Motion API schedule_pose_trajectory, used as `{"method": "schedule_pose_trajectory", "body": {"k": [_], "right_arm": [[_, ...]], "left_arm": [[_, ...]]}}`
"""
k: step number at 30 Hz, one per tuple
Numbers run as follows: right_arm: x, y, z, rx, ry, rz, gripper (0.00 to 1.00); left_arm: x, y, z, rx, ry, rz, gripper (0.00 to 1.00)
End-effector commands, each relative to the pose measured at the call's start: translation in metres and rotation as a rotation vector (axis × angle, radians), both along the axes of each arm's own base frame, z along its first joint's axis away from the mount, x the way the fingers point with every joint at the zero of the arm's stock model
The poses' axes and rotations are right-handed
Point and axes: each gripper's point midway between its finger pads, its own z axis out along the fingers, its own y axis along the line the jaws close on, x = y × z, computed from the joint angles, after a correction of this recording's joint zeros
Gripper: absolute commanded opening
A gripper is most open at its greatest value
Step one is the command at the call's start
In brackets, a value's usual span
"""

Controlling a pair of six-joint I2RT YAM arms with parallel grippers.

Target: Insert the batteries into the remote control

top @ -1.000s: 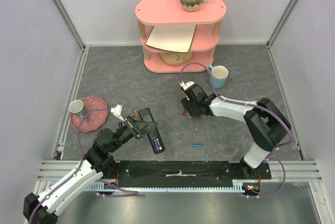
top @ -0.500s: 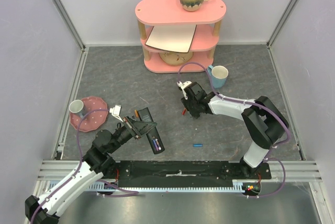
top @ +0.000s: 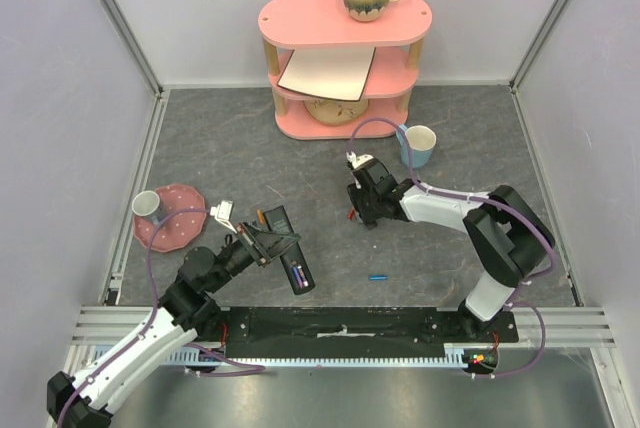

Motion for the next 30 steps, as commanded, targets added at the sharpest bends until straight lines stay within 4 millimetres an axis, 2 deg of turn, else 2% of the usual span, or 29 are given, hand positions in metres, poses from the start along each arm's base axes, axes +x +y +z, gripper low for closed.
{"method": "schedule_pose_trajectory", "body": {"k": [1, 8, 15, 19, 22, 23, 25, 26, 28, 29, 30], "right_arm": [[-0.033, -0.025, -0.031, -0.115, 0.144, 0.001, 0.51], [-0.028, -0.036, -0.028, -0.209, 0.132, 0.043, 0.51], [-0.030, -0.042, -0.032, -0.241, 0.145, 0.040, 0.32], [-0.027, -0.040, -0.022, -0.195, 0.097, 0.003, 0.17], [-0.024, -0.031, -0.002, -0.111, 0.046, -0.012, 0.05], [-0.022, -0.028, 0.012, -0.066, 0.016, -0.036, 0.02], [-0.021, -0.021, 0.029, -0.004, -0.012, -0.042, 0.00], [-0.020, -0.017, 0.048, 0.056, -0.045, -0.062, 0.00], [-0.022, -0.010, 0.069, 0.132, -0.075, -0.061, 0.00], [-0.024, -0.008, 0.091, 0.192, -0.120, -0.054, 0.00], [-0.023, -0.004, 0.105, 0.247, -0.150, -0.055, 0.00]], "left_arm": [[0.001, 0.001, -0.036, 0.034, 0.027, 0.005, 0.02], [0.002, 0.001, -0.037, 0.038, 0.032, 0.009, 0.02], [0.002, 0.001, -0.037, 0.036, 0.030, 0.009, 0.02], [0.003, 0.001, -0.038, 0.039, 0.035, 0.012, 0.02], [0.004, 0.000, -0.036, 0.046, 0.031, 0.012, 0.02], [0.005, -0.002, -0.036, 0.056, 0.036, 0.009, 0.02], [0.006, -0.004, -0.031, 0.055, 0.024, 0.005, 0.02], [0.007, -0.004, -0.026, 0.050, 0.014, 0.005, 0.02], [0.010, -0.006, -0.026, 0.054, 0.014, 0.007, 0.02], [0.012, -0.007, -0.019, 0.049, 0.003, 0.010, 0.02], [0.014, -0.008, -0.021, 0.057, 0.014, 0.013, 0.02]]}}
